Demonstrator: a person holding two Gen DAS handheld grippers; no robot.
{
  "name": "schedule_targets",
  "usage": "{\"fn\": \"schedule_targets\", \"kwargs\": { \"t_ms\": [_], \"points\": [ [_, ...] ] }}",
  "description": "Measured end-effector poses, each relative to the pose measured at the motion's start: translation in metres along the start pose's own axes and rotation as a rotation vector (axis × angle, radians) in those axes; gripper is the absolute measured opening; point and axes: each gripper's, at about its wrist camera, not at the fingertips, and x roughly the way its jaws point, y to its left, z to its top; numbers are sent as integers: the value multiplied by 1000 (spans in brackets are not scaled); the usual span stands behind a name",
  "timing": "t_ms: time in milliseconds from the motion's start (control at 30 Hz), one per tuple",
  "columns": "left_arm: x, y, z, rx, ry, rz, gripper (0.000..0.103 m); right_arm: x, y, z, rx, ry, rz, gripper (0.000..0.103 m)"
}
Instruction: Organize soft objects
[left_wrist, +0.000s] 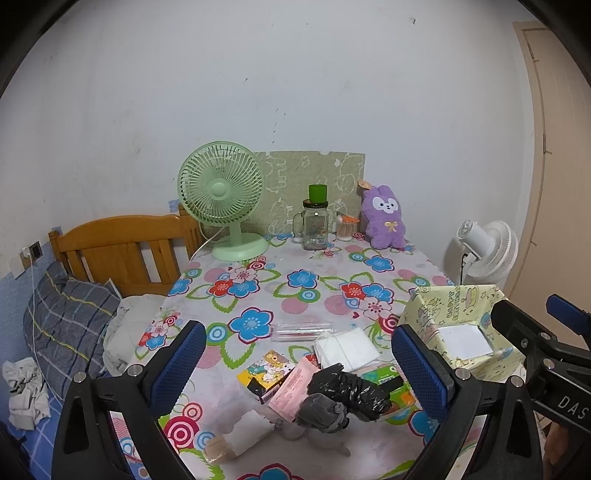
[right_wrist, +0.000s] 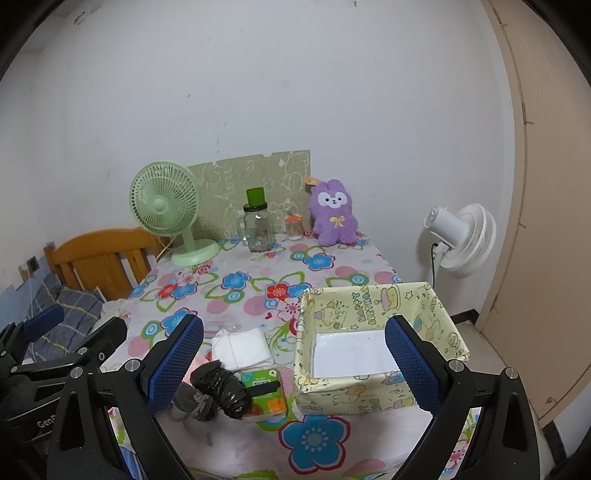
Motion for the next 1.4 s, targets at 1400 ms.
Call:
{"fn": "schedule_targets", "kwargs": {
  "t_ms": [1400],
  "points": [
    [74, 45, -81, 54, 232, -58, 93, 68, 72, -74, -1, 125, 91, 93]
  ]
}}
